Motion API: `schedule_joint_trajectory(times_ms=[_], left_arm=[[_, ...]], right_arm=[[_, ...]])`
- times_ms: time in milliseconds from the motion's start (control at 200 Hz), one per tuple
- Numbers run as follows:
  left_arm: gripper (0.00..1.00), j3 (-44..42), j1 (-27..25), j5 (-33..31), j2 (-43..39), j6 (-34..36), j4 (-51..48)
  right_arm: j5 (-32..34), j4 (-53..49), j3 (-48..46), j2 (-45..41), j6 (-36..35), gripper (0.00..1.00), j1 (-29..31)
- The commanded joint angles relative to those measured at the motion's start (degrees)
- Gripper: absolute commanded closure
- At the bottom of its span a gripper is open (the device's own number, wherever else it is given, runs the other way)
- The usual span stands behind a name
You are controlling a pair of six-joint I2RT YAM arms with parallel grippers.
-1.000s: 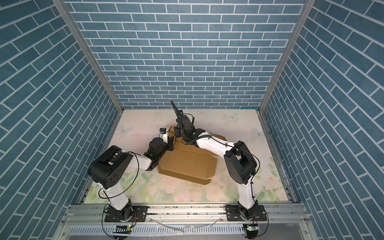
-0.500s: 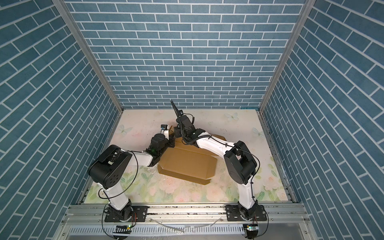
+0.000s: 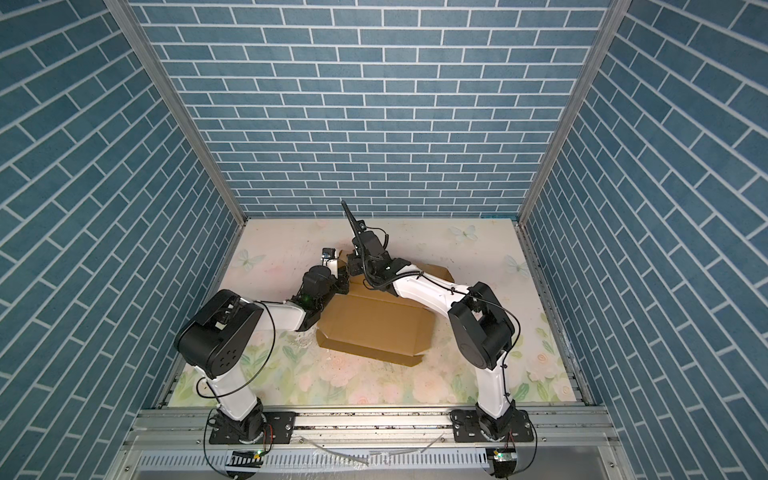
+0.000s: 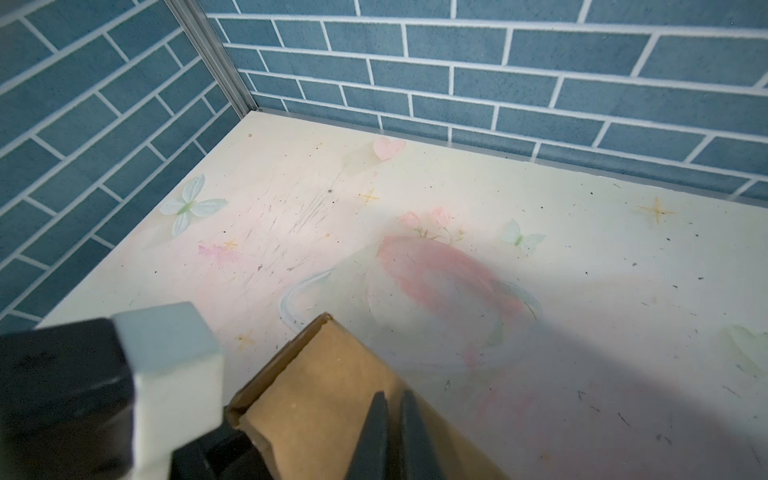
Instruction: Fold the paper box
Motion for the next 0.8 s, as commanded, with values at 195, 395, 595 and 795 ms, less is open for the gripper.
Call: schedule_joint_trajectory(times_ms=[195, 395, 595, 795], left_arm=[[0.77, -0.29, 0.21, 0.32, -2.24, -1.25, -0.71], [0.68, -1.22, 0.21, 0.35, -2.56, -1.56, -0.33], [0.64, -1.82, 0.21, 0.59, -2.87, -2.10, -0.29], [0.72, -3.96, 0.20, 0.22, -3.18, -2.07, 0.42]], right_arm=[[-1.62, -4.95, -2.91, -1.31, 2.05, 0.85, 0.68], [-1.44, -4.95, -2.94, -1.77, 1.87, 0.84, 0.67], [-0.64, -5.30, -2.95, -2.60, 1.79, 0.79, 0.67], [1.45, -7.96, -1.69, -4.94, 0.41, 0.70, 0.04]])
